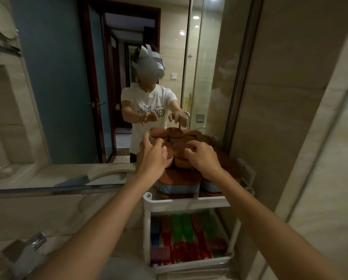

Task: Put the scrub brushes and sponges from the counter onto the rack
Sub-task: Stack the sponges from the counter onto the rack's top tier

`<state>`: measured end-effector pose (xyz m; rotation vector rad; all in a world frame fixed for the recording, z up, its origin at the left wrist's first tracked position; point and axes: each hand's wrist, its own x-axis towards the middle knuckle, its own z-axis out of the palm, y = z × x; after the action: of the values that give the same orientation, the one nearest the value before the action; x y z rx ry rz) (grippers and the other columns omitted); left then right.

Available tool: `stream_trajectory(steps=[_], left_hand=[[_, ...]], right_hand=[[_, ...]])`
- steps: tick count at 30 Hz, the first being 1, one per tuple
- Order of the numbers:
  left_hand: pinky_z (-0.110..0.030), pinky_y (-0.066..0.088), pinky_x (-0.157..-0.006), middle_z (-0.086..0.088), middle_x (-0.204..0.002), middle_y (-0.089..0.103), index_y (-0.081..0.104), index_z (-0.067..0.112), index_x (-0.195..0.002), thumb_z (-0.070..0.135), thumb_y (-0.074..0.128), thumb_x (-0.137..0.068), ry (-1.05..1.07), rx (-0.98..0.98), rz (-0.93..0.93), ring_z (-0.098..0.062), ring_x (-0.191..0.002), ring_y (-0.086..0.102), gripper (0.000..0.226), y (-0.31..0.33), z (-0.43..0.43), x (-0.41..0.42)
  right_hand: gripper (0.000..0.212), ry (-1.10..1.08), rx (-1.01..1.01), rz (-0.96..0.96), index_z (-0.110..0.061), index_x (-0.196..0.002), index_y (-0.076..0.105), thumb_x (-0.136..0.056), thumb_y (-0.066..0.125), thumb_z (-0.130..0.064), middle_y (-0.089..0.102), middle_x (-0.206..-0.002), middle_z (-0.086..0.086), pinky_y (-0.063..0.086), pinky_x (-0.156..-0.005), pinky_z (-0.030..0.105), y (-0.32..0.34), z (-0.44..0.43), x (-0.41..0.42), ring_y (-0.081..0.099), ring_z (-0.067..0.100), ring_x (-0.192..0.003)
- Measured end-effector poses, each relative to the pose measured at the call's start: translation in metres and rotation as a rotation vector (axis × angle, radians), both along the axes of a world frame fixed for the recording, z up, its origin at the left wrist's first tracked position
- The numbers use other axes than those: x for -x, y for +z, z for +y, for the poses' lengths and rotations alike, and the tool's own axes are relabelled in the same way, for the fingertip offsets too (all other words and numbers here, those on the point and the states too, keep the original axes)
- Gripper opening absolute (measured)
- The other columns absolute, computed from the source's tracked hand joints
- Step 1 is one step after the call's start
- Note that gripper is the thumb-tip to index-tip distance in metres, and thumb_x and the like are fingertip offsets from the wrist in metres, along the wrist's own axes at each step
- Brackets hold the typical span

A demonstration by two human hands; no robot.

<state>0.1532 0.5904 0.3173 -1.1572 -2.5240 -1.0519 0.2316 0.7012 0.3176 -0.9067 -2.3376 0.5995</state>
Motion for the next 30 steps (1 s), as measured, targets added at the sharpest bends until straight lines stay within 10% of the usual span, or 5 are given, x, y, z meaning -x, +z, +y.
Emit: stream_trajectory(steps=[9,15,30], left_hand=[[-0.015,0.029,-0.074,-0.010,-0.125,0.051,0.059,0.007,-0.115,0.010,0.037,-0.097,-0.090,-0.167,0.036,-0.025,-0.109,0.052,0.029,-0.040,-0.037,-0.085],[-0.032,0.039,-0.091,-0.013,-0.118,0.058,0.062,0.007,-0.111,0.010,0.043,-0.093,-0.183,0.113,-0.255,-0.030,-0.111,0.054,0.026,-0.146,-0.045,-0.157],[-0.036,0.035,-0.108,-0.018,-0.150,0.032,0.006,0.004,-0.148,0.045,0.059,-0.085,-0.370,1.089,-0.605,-0.032,-0.137,0.036,0.092,-0.292,-0.087,-0.256]], right_hand=[[0.025,-0.076,0.031,0.250,-0.010,-0.107,0.067,-0.089,0.052,-0.016,0.072,-0.103,0.011,0.054,-0.084,0.038,-0.046,-0.064,-0.094,0.065,0.024,-0.097],[0.024,-0.243,0.226,0.112,-0.010,-0.101,0.069,-0.085,0.052,-0.017,0.073,-0.101,0.012,0.051,-0.085,0.037,-0.134,-0.079,-0.169,0.065,0.030,-0.099],[0.053,-0.284,0.481,-0.830,-0.012,-0.135,0.035,-0.089,0.055,-0.029,0.041,-0.132,0.019,0.042,-0.096,0.045,-0.297,-0.145,-0.299,0.046,0.039,-0.120]])
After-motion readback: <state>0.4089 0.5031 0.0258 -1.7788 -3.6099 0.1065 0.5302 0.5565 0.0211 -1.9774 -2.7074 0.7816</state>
